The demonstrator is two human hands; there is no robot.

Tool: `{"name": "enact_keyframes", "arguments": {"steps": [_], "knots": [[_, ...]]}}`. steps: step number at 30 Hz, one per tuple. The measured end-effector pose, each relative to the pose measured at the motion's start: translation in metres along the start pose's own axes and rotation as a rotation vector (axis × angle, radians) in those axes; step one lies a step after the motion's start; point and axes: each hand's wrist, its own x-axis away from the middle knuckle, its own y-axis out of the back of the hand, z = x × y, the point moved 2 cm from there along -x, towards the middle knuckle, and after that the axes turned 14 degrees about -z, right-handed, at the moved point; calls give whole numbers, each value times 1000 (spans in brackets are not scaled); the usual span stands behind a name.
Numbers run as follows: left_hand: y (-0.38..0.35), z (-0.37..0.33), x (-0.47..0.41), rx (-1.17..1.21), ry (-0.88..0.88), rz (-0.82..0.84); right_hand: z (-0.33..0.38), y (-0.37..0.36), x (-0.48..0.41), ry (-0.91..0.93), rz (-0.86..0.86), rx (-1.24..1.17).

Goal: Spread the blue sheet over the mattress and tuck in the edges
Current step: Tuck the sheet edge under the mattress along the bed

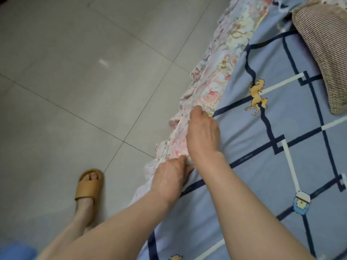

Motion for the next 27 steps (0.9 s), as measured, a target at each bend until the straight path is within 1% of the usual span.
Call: {"name": "enact_keyframes", "arguments": {"steps": [2,4,6,10,12,14,16,18,19,20,22,23,25,27], "knots": [[4,4,-6,68,27,14,-11,5,6,-135,-9,111],[6,-1,-10,92,-15,28,-20,6,15,-151,54,126],[3,-2,-18,46,-68,66,-27,0,15,-45,167,92],[4,-9,-26,20,-50,117,-49,6,3,256,314,75],[4,-7,-19,78,-39,50,-55,10,-2,389,358,101],[9,-3,-16,172,12,-25,-55,13,-7,447,322,74],[17,3,-17,215,43,-81,-45,12,-13,447,251,-2],[24,12,-21,249,146,-126,-32,4,-20,437,204,-69],[26,18,-22,263,217,-139,-24,-1,-23,455,196,-96],[25,24,-23,257,249,-144,-19,-9,-23,472,206,-107],[21,30,-26,212,261,-107,-17,-27,-20,473,235,-109],[16,32,-29,213,295,-81,-19,-34,-19,452,244,-90],[6,35,-36,221,379,-18,-26,-44,-13,376,247,-78],[3,36,-37,207,403,51,-26,-46,-3,315,232,-105]]}}
